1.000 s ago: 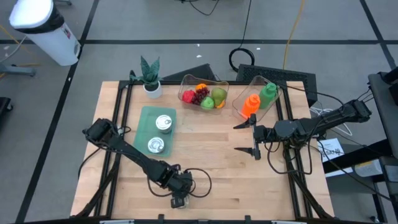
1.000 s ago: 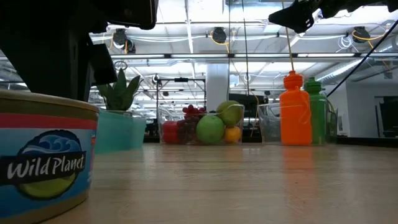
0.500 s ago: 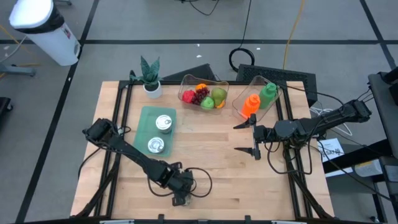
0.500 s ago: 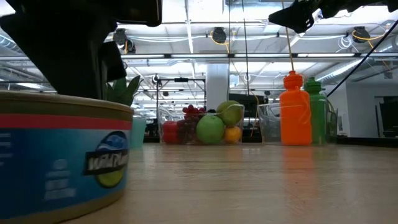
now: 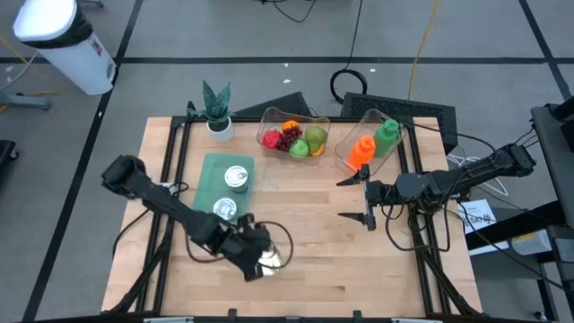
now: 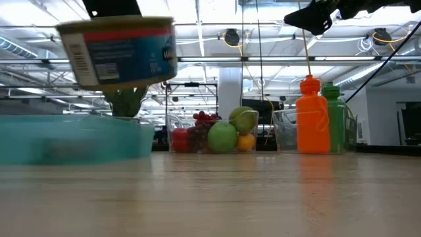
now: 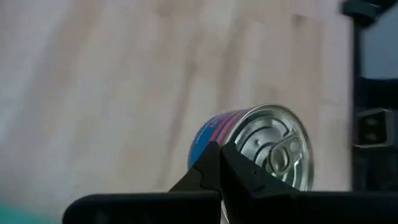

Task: Pick & Place Food Item
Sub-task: Put the blue pink tuna can into the green bin

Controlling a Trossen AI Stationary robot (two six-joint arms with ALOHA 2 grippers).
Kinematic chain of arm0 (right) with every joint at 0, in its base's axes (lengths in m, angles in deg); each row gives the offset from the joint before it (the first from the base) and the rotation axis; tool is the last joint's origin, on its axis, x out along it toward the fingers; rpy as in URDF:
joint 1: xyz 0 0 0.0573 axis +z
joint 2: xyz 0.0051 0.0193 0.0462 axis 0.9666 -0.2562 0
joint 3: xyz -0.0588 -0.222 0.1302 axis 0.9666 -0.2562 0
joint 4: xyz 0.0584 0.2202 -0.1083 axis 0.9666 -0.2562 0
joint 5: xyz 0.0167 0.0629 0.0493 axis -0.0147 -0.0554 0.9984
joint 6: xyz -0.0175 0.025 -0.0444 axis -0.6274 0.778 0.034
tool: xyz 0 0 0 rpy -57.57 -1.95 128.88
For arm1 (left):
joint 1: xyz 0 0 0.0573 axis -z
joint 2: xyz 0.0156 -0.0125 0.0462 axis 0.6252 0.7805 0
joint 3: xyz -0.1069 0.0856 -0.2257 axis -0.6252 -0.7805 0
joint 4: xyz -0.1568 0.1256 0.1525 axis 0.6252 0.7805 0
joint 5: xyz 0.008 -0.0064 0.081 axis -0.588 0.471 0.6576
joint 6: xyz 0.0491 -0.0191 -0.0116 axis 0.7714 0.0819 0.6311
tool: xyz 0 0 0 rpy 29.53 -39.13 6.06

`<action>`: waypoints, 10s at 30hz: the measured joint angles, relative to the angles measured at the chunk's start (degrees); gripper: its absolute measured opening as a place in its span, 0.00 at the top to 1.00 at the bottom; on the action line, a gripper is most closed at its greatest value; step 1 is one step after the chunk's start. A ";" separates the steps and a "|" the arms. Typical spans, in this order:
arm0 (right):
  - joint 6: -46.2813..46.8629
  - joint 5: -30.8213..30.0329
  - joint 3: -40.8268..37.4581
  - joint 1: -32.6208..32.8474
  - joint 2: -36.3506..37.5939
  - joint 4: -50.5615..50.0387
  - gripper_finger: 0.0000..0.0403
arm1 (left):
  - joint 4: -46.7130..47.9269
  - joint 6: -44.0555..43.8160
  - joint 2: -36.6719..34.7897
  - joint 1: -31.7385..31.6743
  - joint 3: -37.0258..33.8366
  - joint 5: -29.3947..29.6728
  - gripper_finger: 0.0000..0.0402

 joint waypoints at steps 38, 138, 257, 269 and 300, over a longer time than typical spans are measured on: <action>0.79 -0.01 0.00 0.01 0.02 0.00 0.02 | 12.81 7.65 12.70 -15.88 0.16 -6.96 0.13; 1.88 -0.01 0.00 0.00 0.02 -0.46 0.02 | 8.25 -3.87 14.02 -22.02 3.61 -20.16 0.21; 1.25 -0.05 0.02 0.00 0.02 -0.82 0.02 | -23.51 -3.16 3.16 -21.40 -15.54 -20.96 1.00; 1.27 -0.05 0.00 0.00 0.02 -0.84 0.02 | -19.13 -1.04 -6.95 -21.79 -15.50 -19.49 1.00; 1.27 -0.05 0.00 0.00 0.02 -0.85 0.02 | 23.51 -14.17 -32.67 -22.65 -19.03 -1.66 1.00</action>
